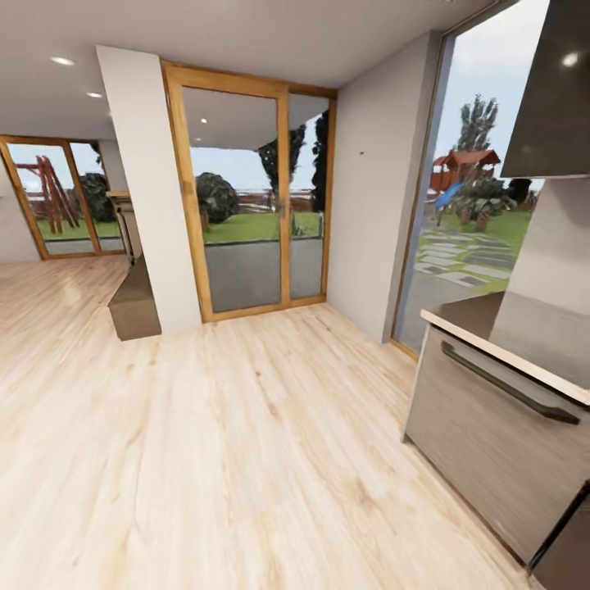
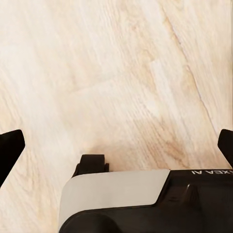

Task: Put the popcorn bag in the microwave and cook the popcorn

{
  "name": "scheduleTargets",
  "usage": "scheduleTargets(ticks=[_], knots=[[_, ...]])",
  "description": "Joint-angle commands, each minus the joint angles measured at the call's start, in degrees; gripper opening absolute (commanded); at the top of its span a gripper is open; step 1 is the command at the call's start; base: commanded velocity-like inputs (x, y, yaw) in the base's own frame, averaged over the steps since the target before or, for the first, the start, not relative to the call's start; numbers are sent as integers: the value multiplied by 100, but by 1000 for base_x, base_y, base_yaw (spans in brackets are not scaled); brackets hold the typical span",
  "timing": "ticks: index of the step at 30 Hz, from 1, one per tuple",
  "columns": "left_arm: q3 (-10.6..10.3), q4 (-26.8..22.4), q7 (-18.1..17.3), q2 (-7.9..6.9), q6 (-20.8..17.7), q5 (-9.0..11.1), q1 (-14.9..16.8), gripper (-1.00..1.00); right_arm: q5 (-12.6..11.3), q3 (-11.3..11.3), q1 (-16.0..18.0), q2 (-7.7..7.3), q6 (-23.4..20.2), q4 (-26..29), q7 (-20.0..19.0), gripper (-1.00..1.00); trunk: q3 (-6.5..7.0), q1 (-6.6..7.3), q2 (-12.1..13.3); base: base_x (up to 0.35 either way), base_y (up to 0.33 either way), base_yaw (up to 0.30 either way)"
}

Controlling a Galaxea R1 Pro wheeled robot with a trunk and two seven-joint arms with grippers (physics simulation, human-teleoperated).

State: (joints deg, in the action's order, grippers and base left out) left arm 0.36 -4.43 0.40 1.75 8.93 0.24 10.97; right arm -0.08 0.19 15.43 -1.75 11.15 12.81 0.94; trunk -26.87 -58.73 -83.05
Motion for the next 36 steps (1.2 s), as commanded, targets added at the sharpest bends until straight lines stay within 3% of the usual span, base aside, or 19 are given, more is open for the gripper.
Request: scheduleTargets(ticks=[1, 5, 7, 36], knots=[[5, 4, 4, 0, 20, 2, 2, 100, -4, -1, 4, -8, 25, -6, 11, 100, -6, 0, -3, 0, 0, -300], [30, 3, 10, -10, 19, 8, 2, 100, -9, -385, -66, -75, 228, -23, 17, 100, -6, 0, -3, 0, 0, -300], [39, 3, 12, -15, 18, 10, 2, 100, -10, -456, -108, -128, 265, -24, 19, 100, -6, 0, -3, 0, 0, -300], [39, -8, 13, -8, 19, 10, 2, 100, 77, -433, -137, -81, 379, -41, 11, 100, -6, 0, -3, 0, 0, -300]])
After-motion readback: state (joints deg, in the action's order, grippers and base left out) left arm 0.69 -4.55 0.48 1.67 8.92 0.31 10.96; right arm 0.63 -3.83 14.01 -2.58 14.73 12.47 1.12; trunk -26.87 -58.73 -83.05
